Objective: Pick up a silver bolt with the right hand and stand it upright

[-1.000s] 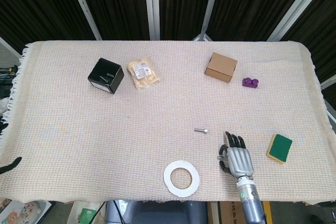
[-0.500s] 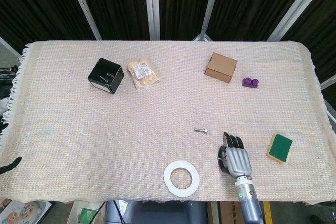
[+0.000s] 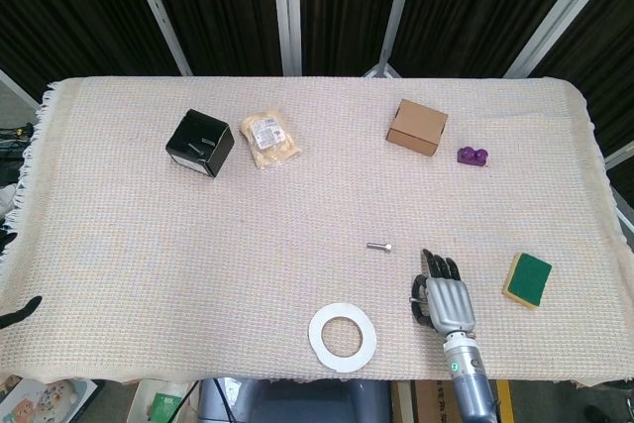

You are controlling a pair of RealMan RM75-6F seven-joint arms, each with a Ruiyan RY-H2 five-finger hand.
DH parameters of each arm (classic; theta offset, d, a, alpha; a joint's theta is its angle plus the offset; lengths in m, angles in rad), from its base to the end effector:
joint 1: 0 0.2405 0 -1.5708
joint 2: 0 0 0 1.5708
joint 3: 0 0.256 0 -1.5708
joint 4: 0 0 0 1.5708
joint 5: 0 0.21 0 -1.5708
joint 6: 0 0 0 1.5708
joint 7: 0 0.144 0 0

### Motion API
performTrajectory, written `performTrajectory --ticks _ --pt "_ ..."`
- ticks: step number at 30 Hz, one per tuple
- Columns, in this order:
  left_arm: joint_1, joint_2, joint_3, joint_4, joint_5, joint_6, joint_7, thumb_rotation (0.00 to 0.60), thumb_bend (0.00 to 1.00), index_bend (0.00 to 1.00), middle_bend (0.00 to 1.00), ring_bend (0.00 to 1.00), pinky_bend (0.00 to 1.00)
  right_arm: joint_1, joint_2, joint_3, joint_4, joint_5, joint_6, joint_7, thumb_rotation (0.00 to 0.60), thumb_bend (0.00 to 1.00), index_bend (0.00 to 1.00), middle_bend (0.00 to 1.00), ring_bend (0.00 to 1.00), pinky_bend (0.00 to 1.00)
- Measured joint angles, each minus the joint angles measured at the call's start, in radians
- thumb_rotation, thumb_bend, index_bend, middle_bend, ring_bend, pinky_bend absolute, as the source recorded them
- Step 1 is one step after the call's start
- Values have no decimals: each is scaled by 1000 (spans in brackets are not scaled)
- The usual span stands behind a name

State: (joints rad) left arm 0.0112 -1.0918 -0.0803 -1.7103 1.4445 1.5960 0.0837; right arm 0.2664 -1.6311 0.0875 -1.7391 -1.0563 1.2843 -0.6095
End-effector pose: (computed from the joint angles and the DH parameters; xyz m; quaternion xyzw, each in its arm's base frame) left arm -0.3092 0.1555 0.1807 -0.5345 -0.3824 -0.3845 0.6483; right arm -0.2188 -0.2073 -0.0230 0.6228 -0.5159 0.2944 0.5093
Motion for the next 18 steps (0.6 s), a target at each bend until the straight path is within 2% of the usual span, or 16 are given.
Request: performTrajectory --ticks 18 --pt "-1 -1 1 0 1 -1 2 600 147 178 143 7 48 11 47 25 -81 4 5 46 600 364 583 0 74 11"
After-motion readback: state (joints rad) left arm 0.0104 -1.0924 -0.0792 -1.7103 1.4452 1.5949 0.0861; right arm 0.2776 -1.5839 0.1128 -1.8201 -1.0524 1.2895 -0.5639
